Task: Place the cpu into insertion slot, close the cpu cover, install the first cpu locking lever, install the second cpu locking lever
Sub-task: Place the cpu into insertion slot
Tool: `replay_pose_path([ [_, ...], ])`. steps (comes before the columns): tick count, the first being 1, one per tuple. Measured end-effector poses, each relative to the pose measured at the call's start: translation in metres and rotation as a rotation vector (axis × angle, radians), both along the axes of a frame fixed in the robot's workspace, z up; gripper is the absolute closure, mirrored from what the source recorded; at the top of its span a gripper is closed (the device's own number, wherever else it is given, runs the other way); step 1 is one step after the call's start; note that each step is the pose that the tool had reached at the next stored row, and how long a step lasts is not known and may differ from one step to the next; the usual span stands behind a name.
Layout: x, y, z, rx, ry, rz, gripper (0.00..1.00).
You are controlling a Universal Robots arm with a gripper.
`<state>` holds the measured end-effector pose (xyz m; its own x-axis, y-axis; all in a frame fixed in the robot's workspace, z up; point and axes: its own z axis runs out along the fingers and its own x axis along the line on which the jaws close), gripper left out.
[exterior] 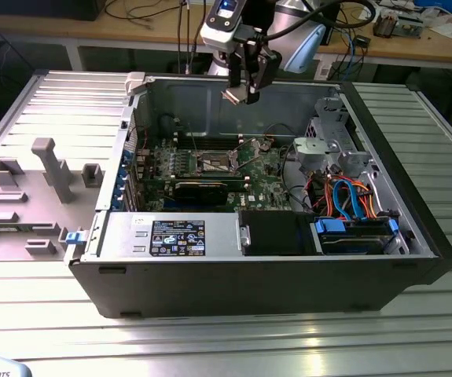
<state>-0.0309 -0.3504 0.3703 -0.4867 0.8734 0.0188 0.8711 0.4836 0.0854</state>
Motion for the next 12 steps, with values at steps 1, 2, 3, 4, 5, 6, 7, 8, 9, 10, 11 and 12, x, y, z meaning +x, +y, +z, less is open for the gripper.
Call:
replay_pose_path([
  [1,0.0000,0.0000,-0.0001,0.0000,0.0000,-0.013,0.46],
  [2,0.0000,0.0000,-0.0001,0.0001,0.0000,-0.020,0.46],
  [3,0.0000,0.0000,-0.0001,0.0001,0.0000,-0.022,0.46],
  [4,0.0000,0.0000,-0.0001,0.0000,0.0000,-0.022,0.46],
  [5,0.0000,0.0000,-0.0001,0.0000,0.0000,-0.022,0.46],
  [6,0.0000,0.0000,-0.0001,0.0000,0.0000,-0.022,0.46],
  [7,0.0000,0.0000,-0.0001,0.0001,0.0000,-0.022,0.46],
  [8,0.0000,0.0000,-0.0001,0.0001,0.0000,-0.022,0.46],
  [9,0.0000,0.0000,-0.0001,0.0000,0.0000,-0.022,0.46],
  [10,0.0000,0.0000,-0.0001,0.0001,0.0000,-0.022,0.46],
  [11,0.0000,0.0000,-0.0001,0.0001,0.0000,-0.022,0.46],
  [12,0.0000,0.0000,-0.0001,0.0000,0.0000,-0.030,0.46],
])
